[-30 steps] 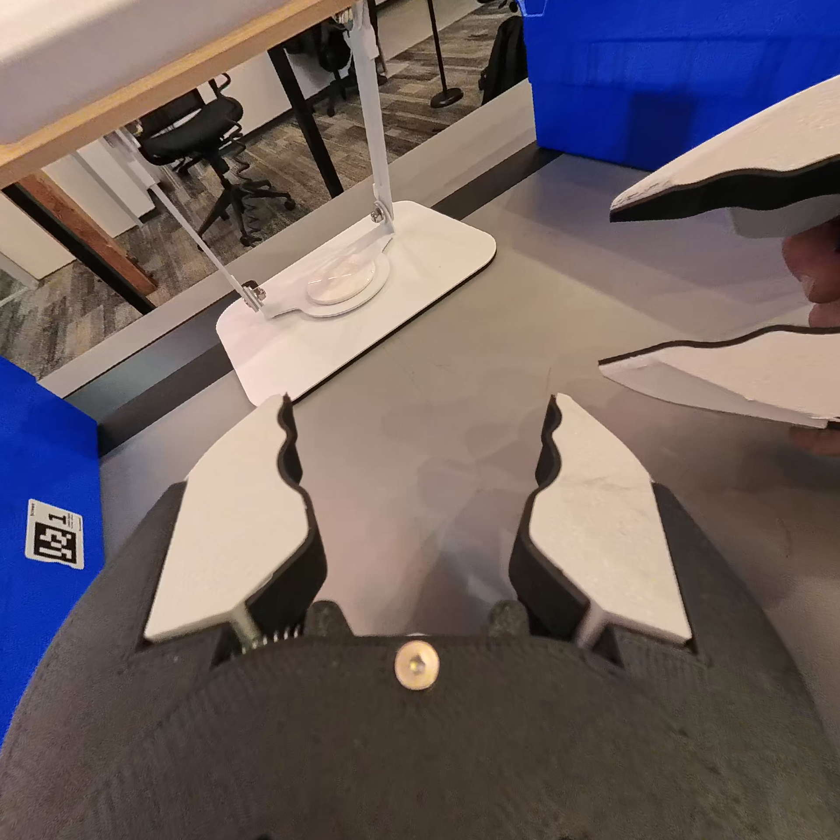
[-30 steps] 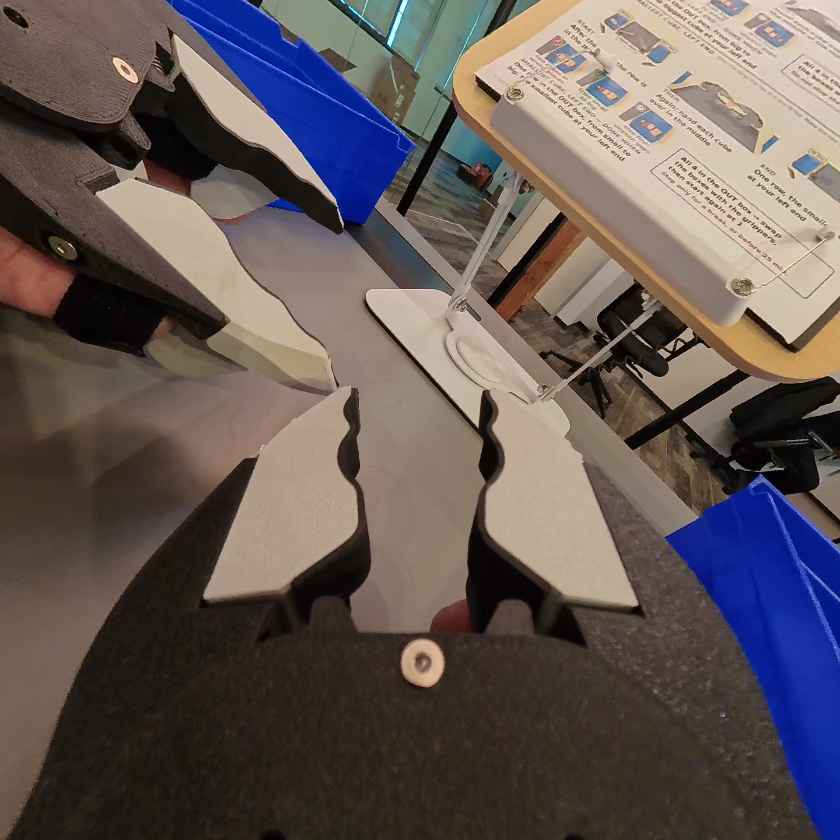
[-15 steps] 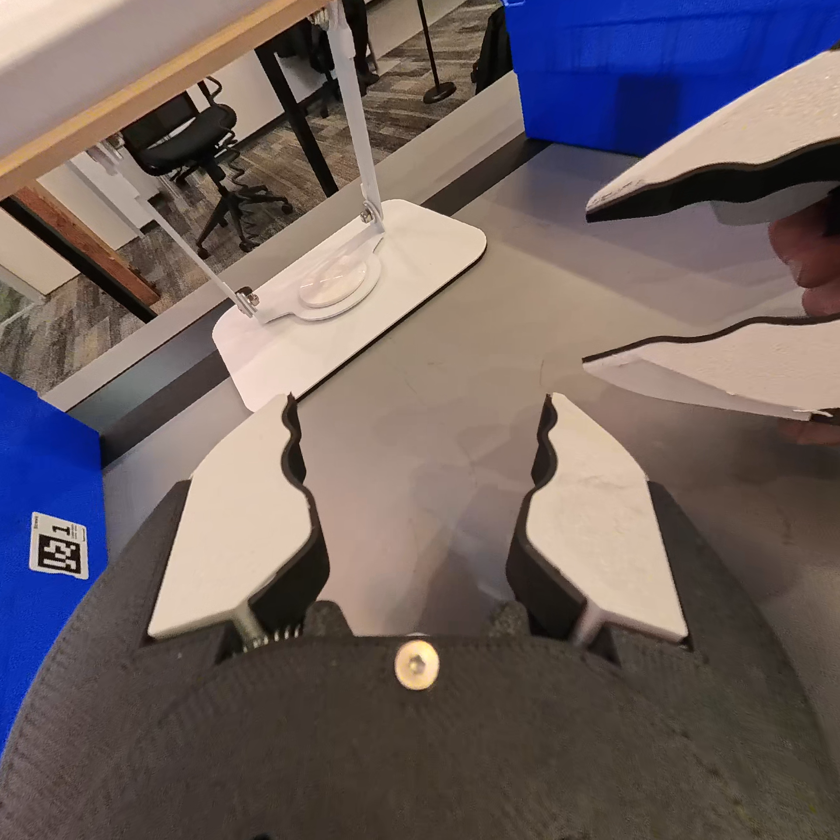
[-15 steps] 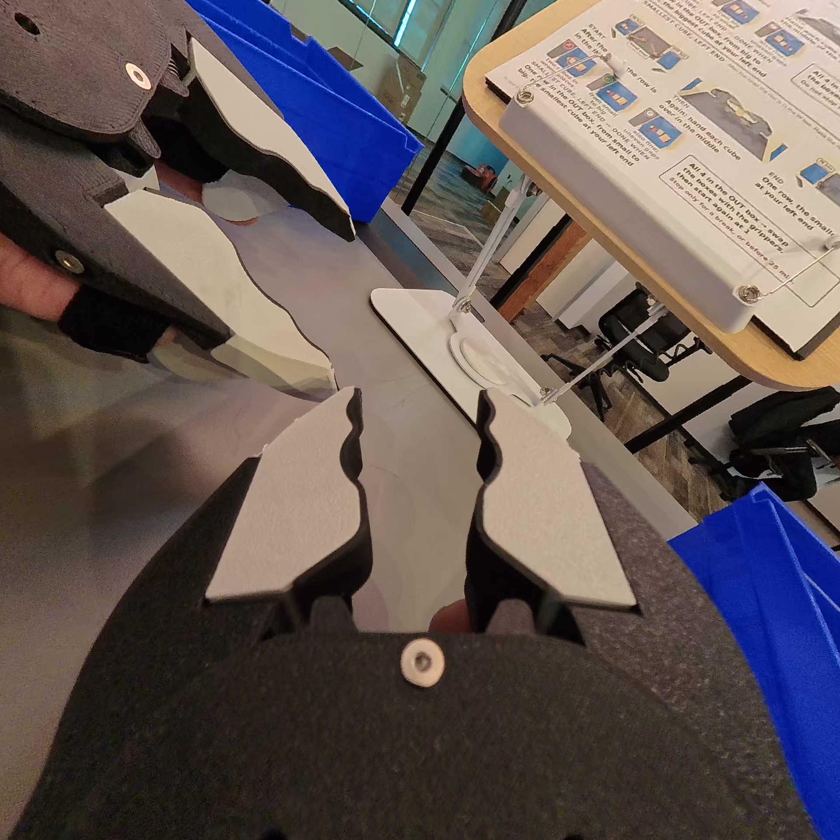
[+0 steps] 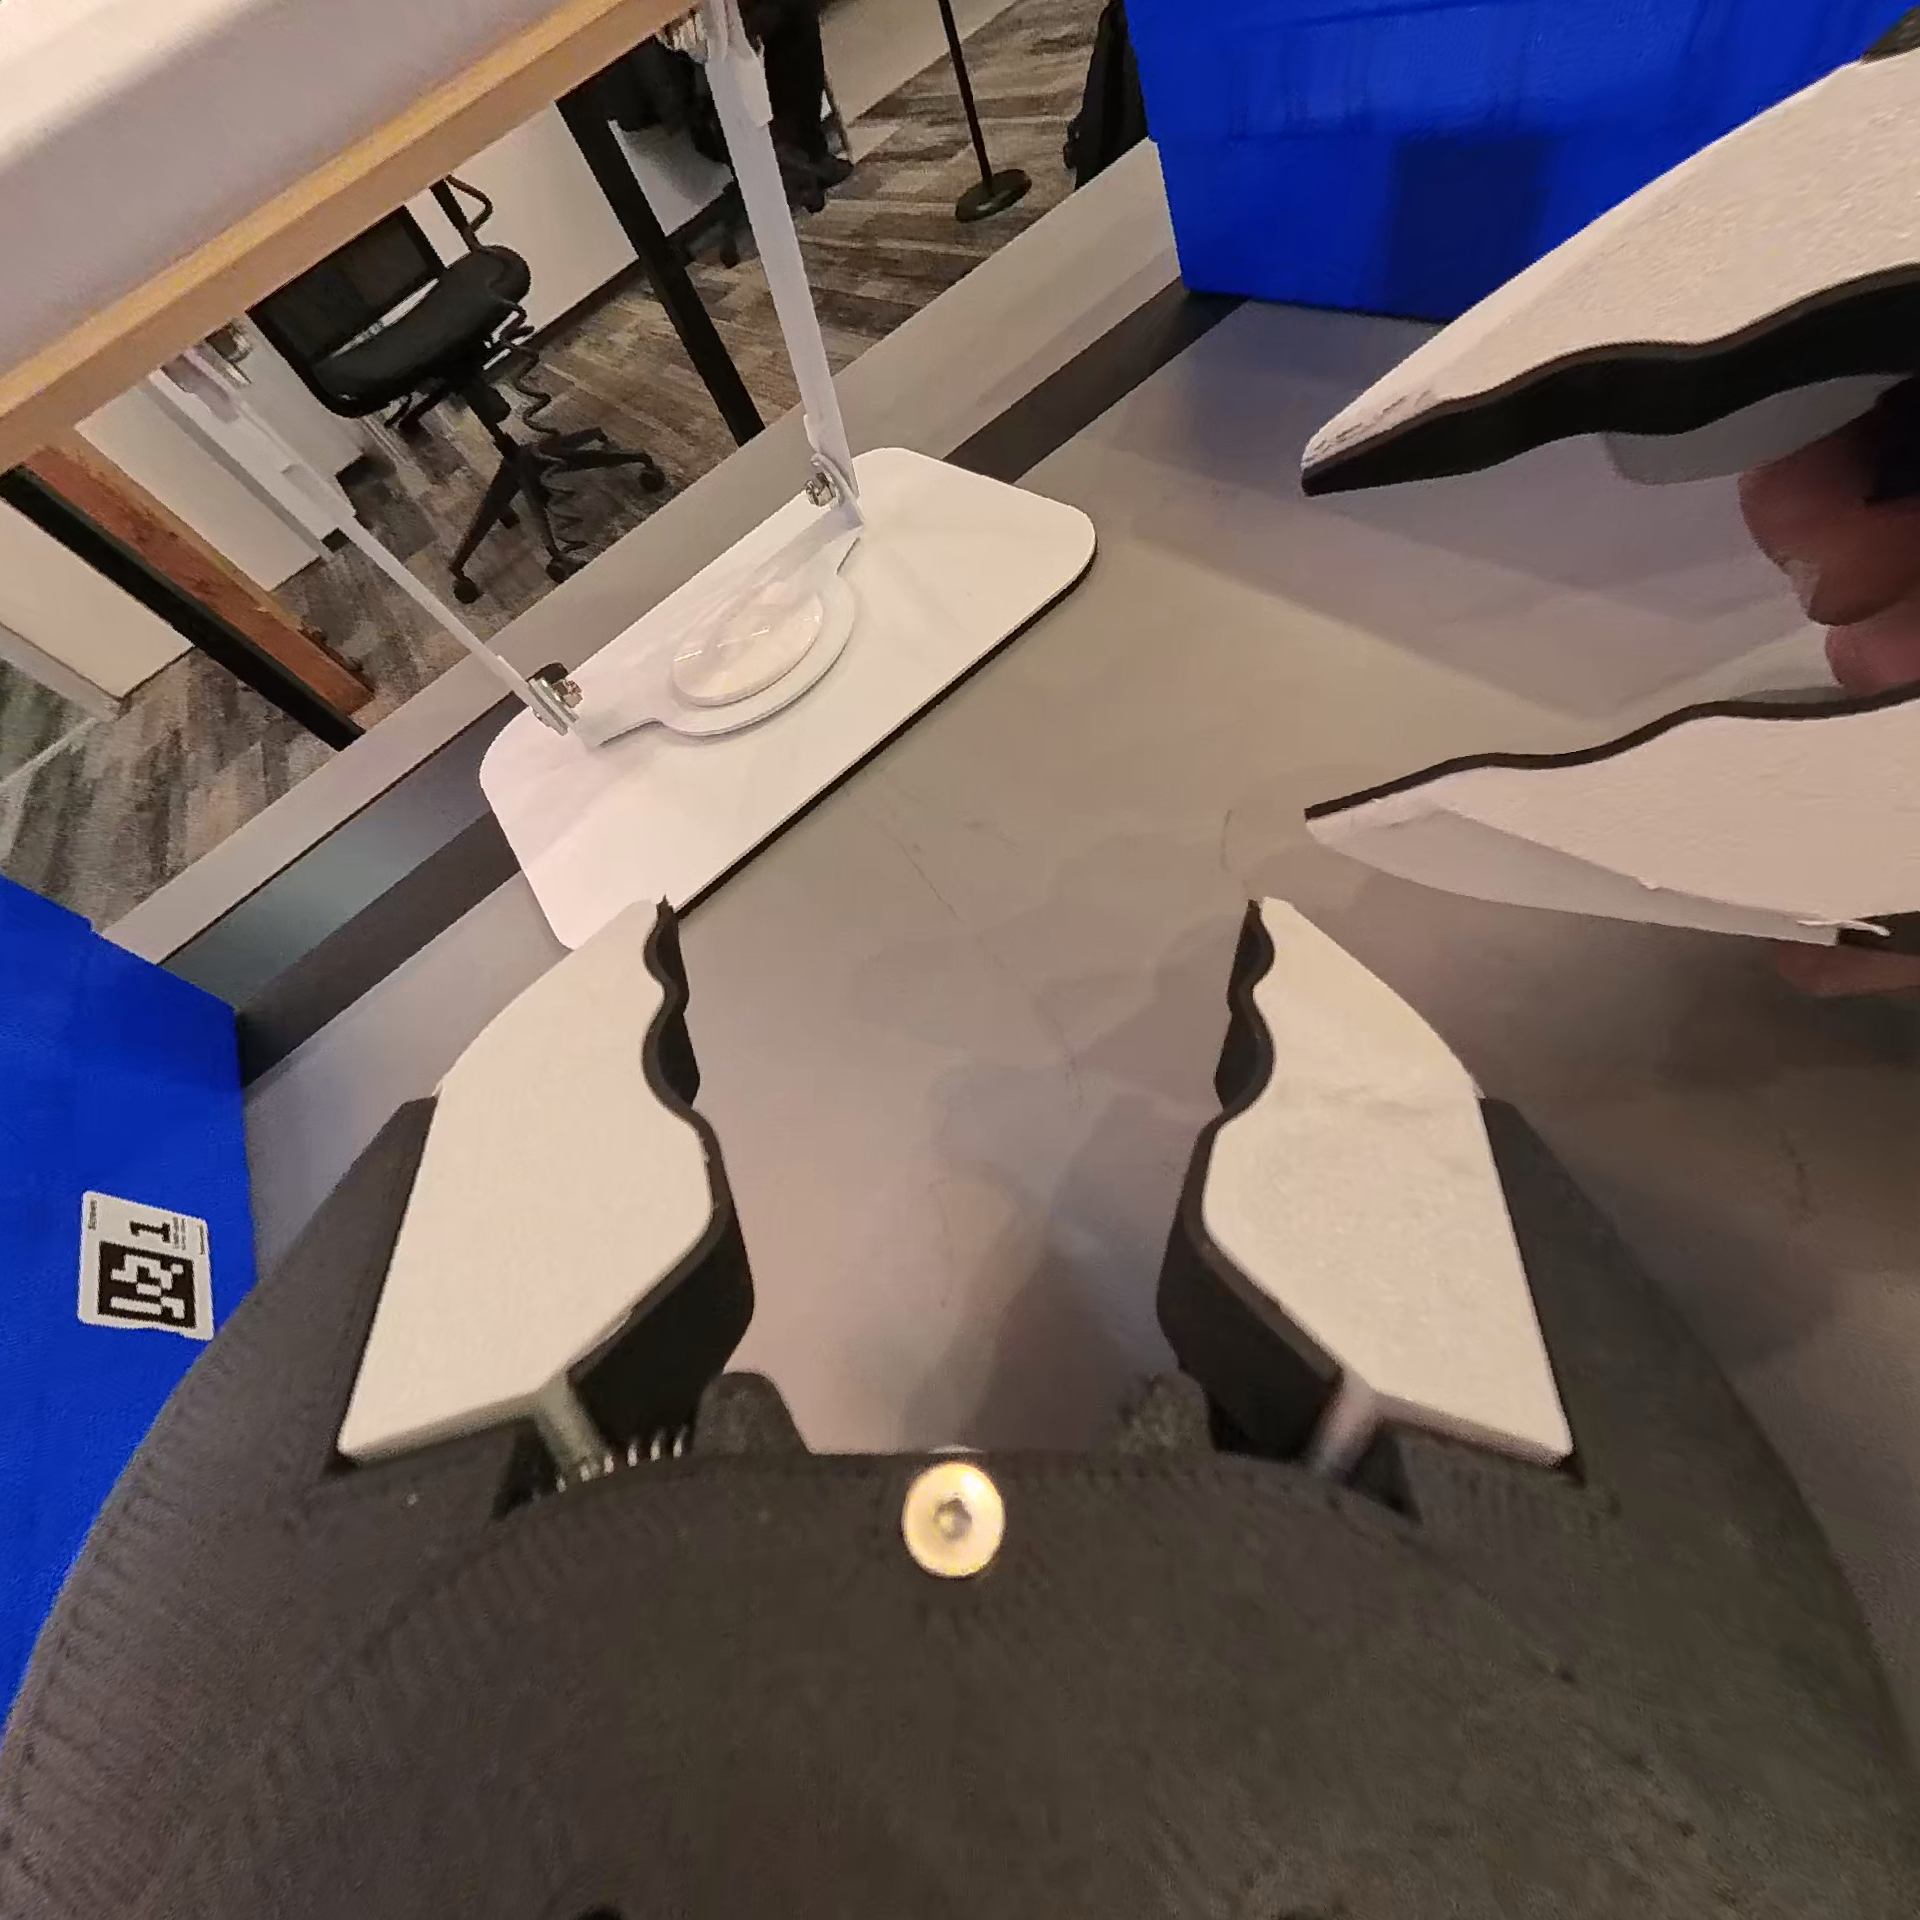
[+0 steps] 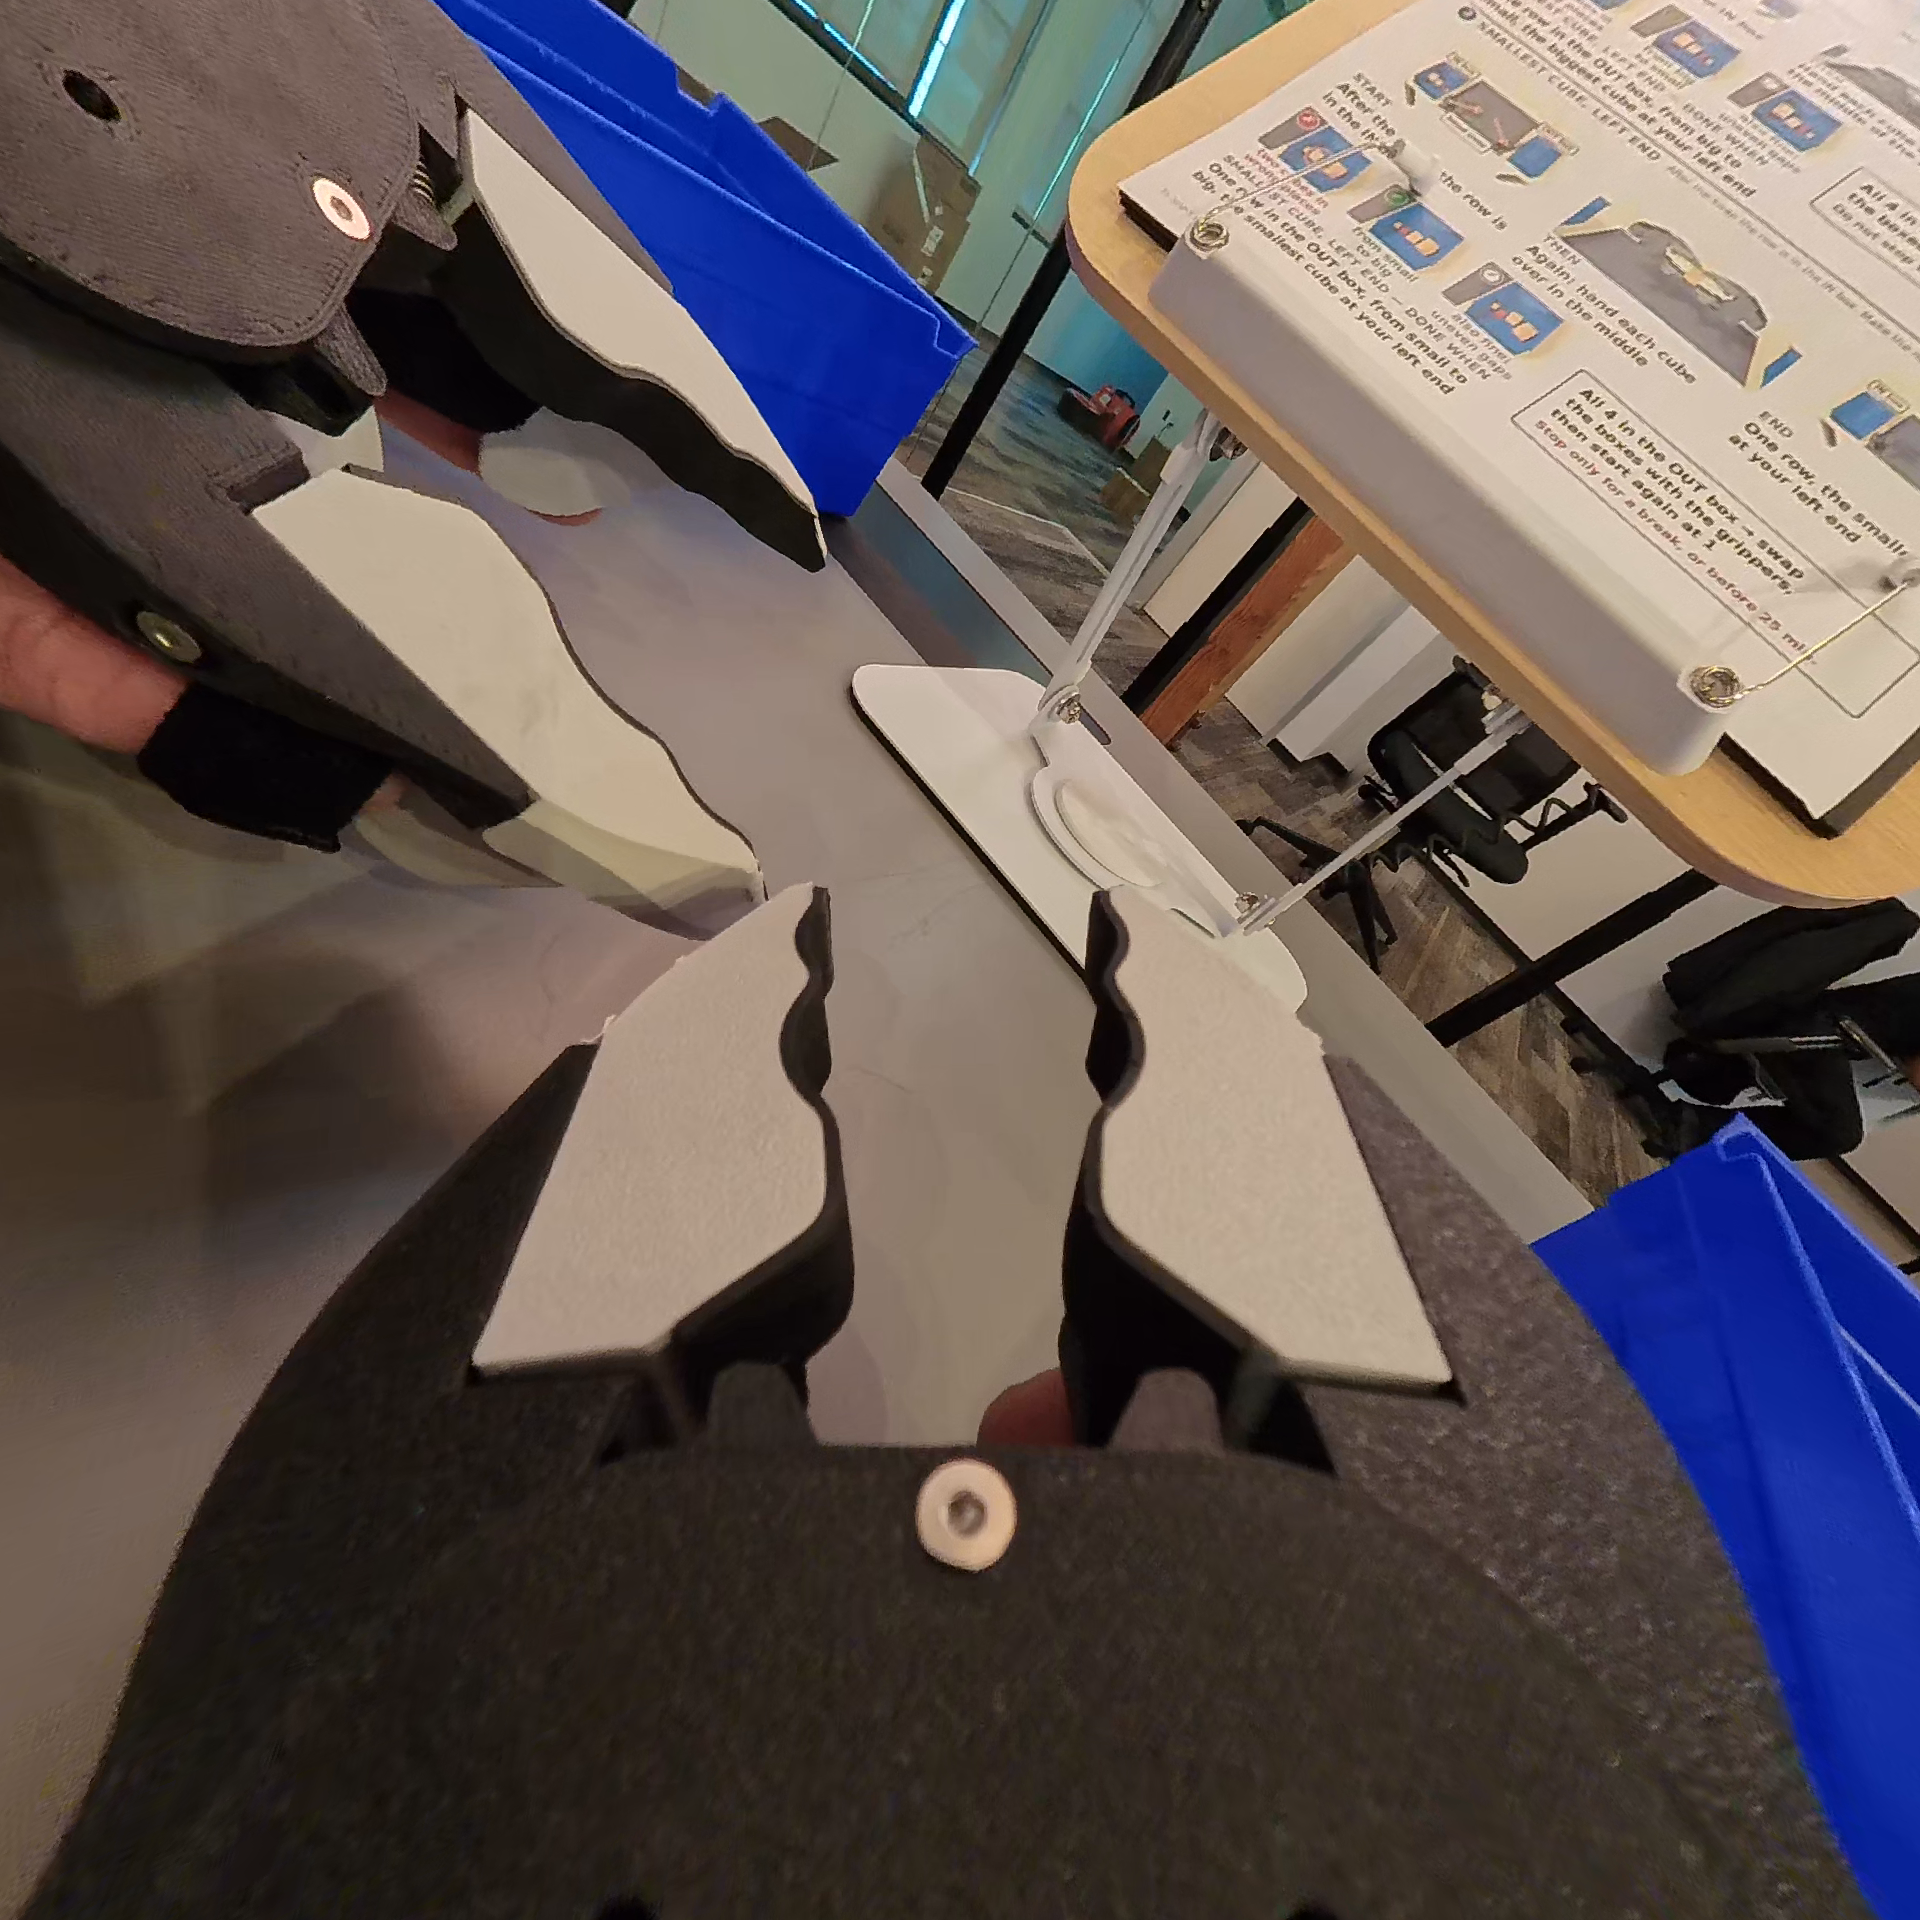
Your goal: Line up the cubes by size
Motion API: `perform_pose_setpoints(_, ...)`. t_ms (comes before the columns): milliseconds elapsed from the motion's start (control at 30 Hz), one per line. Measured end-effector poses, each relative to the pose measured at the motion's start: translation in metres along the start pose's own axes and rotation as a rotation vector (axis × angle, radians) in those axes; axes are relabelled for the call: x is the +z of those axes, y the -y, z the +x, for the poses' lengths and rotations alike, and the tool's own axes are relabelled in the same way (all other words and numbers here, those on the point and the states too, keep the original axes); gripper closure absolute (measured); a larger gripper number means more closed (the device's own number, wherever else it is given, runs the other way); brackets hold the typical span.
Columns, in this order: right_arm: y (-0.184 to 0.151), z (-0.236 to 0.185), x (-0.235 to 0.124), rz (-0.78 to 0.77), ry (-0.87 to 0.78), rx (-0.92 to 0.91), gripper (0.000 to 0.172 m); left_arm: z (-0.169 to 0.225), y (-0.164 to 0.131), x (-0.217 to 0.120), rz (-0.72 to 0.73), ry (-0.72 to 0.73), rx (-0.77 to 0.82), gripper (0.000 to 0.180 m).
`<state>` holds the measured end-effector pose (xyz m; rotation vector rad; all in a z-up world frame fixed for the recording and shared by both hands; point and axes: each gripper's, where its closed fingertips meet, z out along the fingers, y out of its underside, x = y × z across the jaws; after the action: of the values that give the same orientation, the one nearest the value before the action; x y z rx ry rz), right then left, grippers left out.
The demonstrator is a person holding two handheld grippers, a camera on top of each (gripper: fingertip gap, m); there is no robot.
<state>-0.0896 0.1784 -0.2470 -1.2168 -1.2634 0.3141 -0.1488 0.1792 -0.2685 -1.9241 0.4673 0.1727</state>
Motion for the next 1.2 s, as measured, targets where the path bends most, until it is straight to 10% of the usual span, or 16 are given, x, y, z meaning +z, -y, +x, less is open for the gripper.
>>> perform_pose_setpoints(1200, 0.0001, 0.0001, 0.0003, 0.002, -0.002, -0.019, 0.126, -0.0007, 0.0006, -0.0007, 0.008, 0.021, 0.026, 0.079)
